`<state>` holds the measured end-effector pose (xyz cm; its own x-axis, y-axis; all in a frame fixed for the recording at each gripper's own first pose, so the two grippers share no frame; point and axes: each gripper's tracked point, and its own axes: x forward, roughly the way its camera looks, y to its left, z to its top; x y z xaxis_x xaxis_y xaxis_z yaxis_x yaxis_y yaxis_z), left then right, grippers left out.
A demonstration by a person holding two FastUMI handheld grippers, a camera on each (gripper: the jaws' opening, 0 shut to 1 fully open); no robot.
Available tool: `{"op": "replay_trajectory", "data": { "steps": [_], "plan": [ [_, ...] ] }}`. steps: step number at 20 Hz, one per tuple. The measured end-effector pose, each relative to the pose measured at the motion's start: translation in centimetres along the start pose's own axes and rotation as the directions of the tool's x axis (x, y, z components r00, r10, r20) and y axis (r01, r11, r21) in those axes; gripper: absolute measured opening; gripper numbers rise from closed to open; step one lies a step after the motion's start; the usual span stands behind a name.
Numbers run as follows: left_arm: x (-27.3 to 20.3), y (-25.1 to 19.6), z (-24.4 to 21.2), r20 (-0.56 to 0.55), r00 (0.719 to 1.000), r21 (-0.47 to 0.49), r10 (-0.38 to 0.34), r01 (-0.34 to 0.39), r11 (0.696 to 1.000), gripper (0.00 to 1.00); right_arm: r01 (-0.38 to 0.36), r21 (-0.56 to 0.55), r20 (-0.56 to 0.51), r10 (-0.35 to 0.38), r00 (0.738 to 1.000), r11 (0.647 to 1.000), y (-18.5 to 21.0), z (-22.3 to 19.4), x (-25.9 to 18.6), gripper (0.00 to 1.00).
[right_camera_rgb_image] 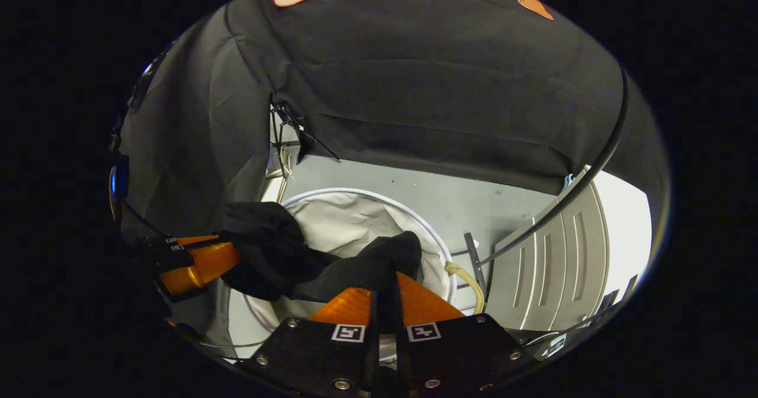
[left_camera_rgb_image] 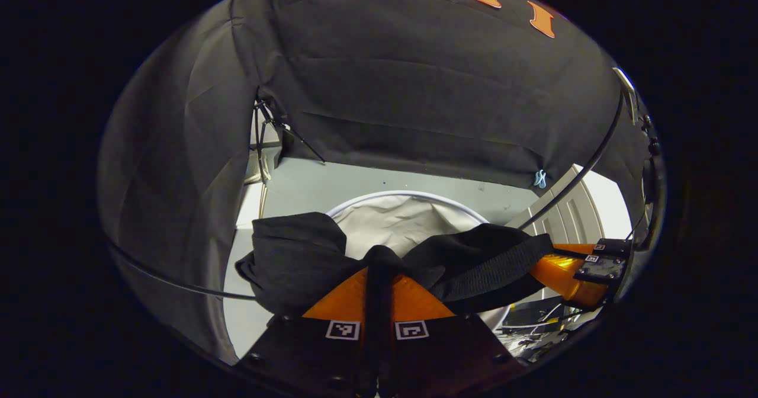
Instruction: Grasp the clothes on the hanger with both hands and then place them into the laundry hamper below.
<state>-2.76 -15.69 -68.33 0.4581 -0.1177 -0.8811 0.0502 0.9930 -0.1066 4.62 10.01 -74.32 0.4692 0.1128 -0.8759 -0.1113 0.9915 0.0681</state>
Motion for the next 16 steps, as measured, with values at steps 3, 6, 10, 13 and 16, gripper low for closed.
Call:
{"op": "replay_trajectory", "data": {
  "steps": [3,6,10,13,16],
  "plan": [
    [1.7,-0.7,-1.3,0.028,0.999,-0.01,-0.033,0.033,0.999,0.1,-0.011,-0.002,0.057,0.011,0.998,1.0,0.2,-0.8,1.6,0.13],
    [2.0,-1.4,-2.5,0.076,0.996,-0.013,-0.055,0.056,0.998,0.16,-0.039,0.008,0.135,0.038,0.99,0.999,0.7,-0.4,0.9,0.15],
    [-0.6,-2.8,-4.0,0.074,0.993,0.012,-0.093,0.092,0.996,0.28,-0.043,0.018,0.194,0.039,0.98,0.999,0.8,-0.8,-3.1,0.22],
    [-2.6,-3.3,-1.5,0.149,0.983,0.032,-0.104,0.1,0.994,0.5,-0.047,0.035,0.239,0.037,0.97,0.998,0.4,0.8,-5.5,0.22],
    [-4.4,-3.4,1.3,0.205,0.971,-0.004,-0.124,0.128,0.992,0.69,-0.053,0.034,0.264,0.042,0.964,0.998,0.6,2.4,-6.4,0.36]
  ]
}}
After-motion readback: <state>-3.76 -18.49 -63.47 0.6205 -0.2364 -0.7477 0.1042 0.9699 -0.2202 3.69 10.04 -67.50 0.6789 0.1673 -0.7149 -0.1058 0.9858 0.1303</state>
